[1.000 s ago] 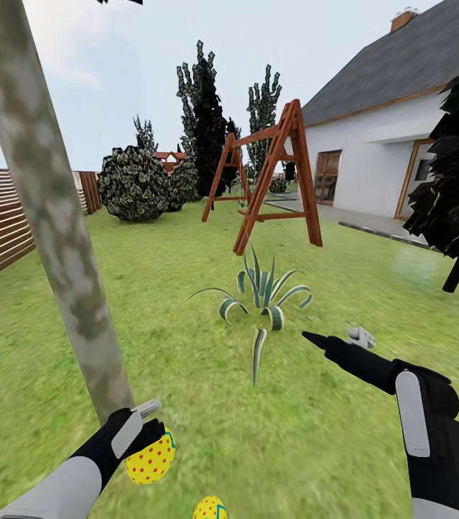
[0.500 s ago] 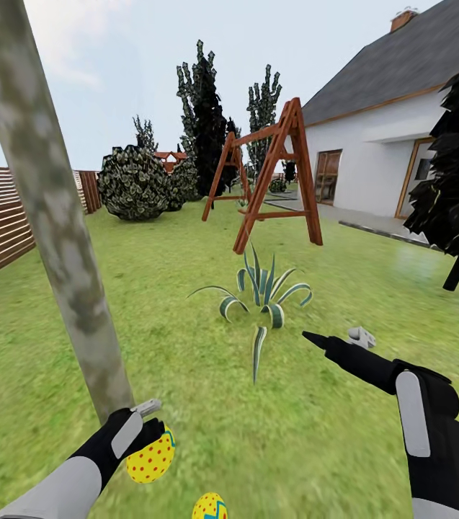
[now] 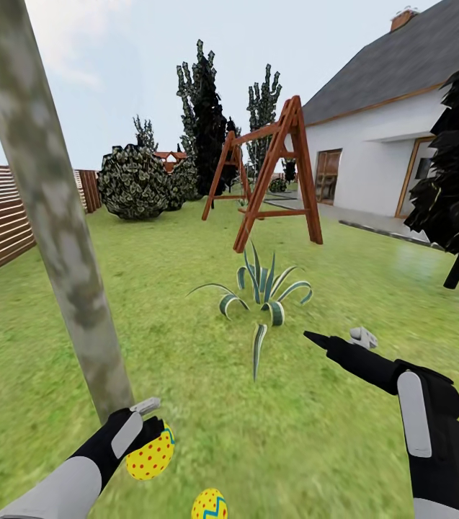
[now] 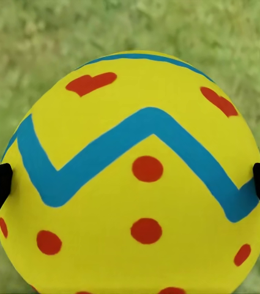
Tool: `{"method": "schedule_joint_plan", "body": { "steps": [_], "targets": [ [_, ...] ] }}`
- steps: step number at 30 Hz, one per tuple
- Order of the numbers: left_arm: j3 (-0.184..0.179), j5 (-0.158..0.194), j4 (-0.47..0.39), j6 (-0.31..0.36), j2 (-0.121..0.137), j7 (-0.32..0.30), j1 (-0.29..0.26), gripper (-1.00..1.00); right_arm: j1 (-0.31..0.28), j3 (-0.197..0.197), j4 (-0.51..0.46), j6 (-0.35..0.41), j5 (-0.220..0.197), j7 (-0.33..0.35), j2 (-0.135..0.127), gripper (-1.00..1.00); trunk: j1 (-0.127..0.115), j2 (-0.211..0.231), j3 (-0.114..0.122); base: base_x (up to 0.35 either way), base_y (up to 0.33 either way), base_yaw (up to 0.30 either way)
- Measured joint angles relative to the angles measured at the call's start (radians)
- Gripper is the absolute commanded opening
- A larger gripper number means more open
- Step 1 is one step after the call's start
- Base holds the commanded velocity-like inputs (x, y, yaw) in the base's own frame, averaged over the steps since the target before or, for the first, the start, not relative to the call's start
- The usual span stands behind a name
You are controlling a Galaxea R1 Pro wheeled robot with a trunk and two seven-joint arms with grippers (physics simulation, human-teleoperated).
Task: Take the three Easter eggs out of the wicker basket on the lawn in the garden, then place them on the lawn next to a single tree (choose any tree) so that all three eggs are next to the same tree and none are left in the basket.
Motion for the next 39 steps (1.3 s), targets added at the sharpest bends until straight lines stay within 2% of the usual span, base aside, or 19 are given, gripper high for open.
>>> {"method": "schedule_joint_plan", "body": {
  "steps": [16, 25, 39],
  "targets": [
    [0.0, 0.001, 0.002, -0.001, 0.0, 0.002, 0.0, -1.0, 0.0, 0.0, 0.0, 0.0, 0.002, 0.0, -0.001, 1.0, 0.061, -0.112, -0.05, 0.0, 0.0, 0.002],
    [0.0, 0.001, 0.001, -0.001, 0.0, 0.002, 0.0, -1.0, 0.0, -0.001, -0.001, 0.0, 0.002, 0.0, -0.001, 1.0, 0.096, -0.175, -0.076, 0.0, 0.0, 0.169],
    [0.0, 0.0, 0.001, 0.0, 0.0, 0.0, 0.0, -1.0, 0.0, -0.002, -0.002, 0.0, -0.008, 0.0, -0.001, 1.0, 0.15, -0.273, -0.119, 0.0, 0.0, 0.01]
  ]
}}
